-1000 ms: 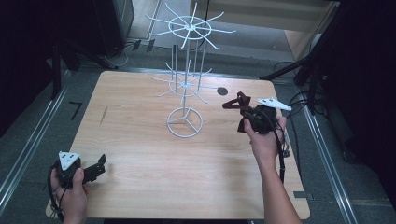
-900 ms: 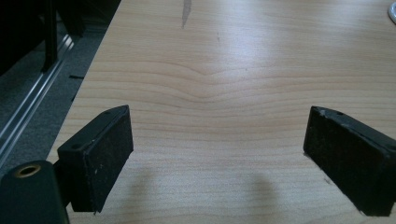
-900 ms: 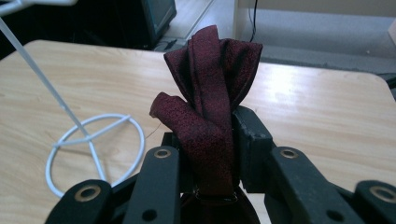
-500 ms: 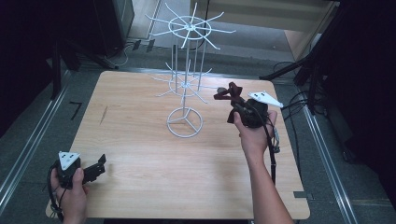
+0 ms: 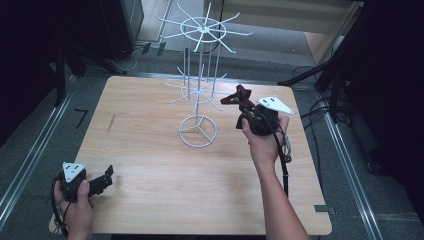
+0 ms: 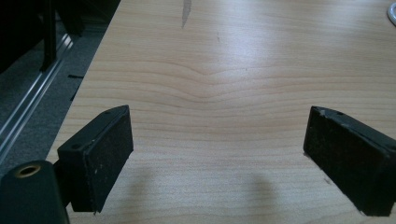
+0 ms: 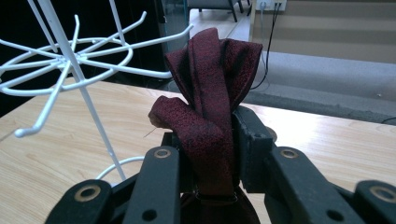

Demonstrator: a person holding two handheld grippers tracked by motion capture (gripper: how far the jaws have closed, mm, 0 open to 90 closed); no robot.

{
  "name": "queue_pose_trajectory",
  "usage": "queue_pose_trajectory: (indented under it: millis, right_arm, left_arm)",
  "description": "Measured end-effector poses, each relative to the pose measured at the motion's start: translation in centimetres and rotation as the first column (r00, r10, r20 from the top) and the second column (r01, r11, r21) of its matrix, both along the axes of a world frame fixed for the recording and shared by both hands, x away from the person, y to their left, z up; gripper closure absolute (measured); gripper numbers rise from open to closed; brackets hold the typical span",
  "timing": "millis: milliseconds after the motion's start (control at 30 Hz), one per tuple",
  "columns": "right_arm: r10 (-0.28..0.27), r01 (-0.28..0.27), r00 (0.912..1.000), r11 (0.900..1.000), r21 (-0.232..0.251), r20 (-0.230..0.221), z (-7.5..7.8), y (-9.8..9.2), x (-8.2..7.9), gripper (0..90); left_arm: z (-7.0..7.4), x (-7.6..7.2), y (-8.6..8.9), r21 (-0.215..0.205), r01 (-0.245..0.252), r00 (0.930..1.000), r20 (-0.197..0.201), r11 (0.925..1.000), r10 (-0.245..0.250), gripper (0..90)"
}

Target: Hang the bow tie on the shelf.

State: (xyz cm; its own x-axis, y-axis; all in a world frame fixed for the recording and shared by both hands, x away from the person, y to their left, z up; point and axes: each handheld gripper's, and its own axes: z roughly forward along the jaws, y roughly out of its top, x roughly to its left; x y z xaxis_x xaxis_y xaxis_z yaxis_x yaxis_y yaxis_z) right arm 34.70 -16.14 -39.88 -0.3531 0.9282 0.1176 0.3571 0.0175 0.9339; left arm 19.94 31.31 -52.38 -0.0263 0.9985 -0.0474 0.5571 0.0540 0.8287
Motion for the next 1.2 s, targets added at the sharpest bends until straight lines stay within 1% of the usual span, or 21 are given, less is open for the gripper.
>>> queue_pose_trajectory:
  millis: [300, 467, 567, 633, 733, 767, 900, 1067, 1100, 1167, 1200]
  right_arm:
    - [0.017, -0.017, 0.9997, 1.0, -0.012, 0.016, 0.2, 0.9, 0.0, 73.9]
    - [0.032, -0.031, 0.9995, 0.999, -0.023, 0.008, 0.0, 1.5, 0.1, 73.9]
    - [0.042, -0.042, 0.9991, 0.999, -0.027, -0.005, -0.3, 1.9, 0.3, 73.9]
    - [0.056, -0.056, 0.9984, 0.998, -0.031, -0.012, -0.8, 2.2, 0.4, 73.9]
    - [0.065, -0.065, 0.9977, 0.997, -0.033, -0.017, -1.1, 2.3, 0.5, 73.9]
    - [0.073, -0.074, 0.9969, 0.996, -0.044, -0.031, -1.5, 2.6, 0.6, 73.9]
    - [0.076, -0.078, 0.9962, 0.996, -0.043, -0.041, -2.1, 2.7, 0.7, 73.9]
    - [0.082, -0.086, 0.9936, 0.995, -0.047, -0.078, -3.4, 3.0, 1.0, 73.9]
    - [0.09, -0.095, 0.9917, 0.994, -0.054, -0.092, -3.9, 3.2, 1.1, 73.9]
    - [0.096, -0.102, 0.9901, 0.993, -0.054, -0.102, -4.4, 3.4, 1.1, 73.9]
    - [0.096, -0.102, 0.9901, 0.993, -0.054, -0.102, -4.4, 3.4, 1.1, 73.9]
  left_arm:
    - [0.0, 0.0, 0.0, -0.001, -0.001, 1.0, -0.001, 1.0, 0.001, 9.0]
    - [0.0, 0.0, 0.0, -0.001, -0.001, 1.0, -0.002, 1.0, 0.001, 9.0]
    - [0.0, 0.0, 0.0, -0.003, 0.0, 1.0, -0.004, 1.0, 0.0, 9.0]
    - [0.0, 0.0, 0.0, -0.004, -0.001, 1.0, -0.004, 1.0, 0.001, 9.0]
    - [0.0, 0.0, 0.0, -0.004, -0.001, 1.0, -0.004, 1.0, 0.001, 9.0]
    - [0.0, 0.0, 0.0, -0.004, -0.001, 1.0, -0.004, 1.0, 0.001, 9.0]
    - [0.0, 0.0, 0.1, -0.005, -0.001, 1.0, -0.004, 1.0, 0.001, 9.0]
    - [0.0, 0.0, 0.0, -0.003, -0.001, 1.0, -0.005, 1.0, 0.001, 9.0]
    - [0.0, 0.0, 0.0, -0.004, -0.002, 1.0, -0.005, 1.0, 0.002, 9.0]
    - [0.0, 0.0, 0.0, -0.004, -0.003, 1.0, -0.004, 1.0, 0.003, 9.0]
    - [0.0, 0.0, 0.0, -0.004, -0.003, 1.0, -0.004, 1.0, 0.003, 9.0]
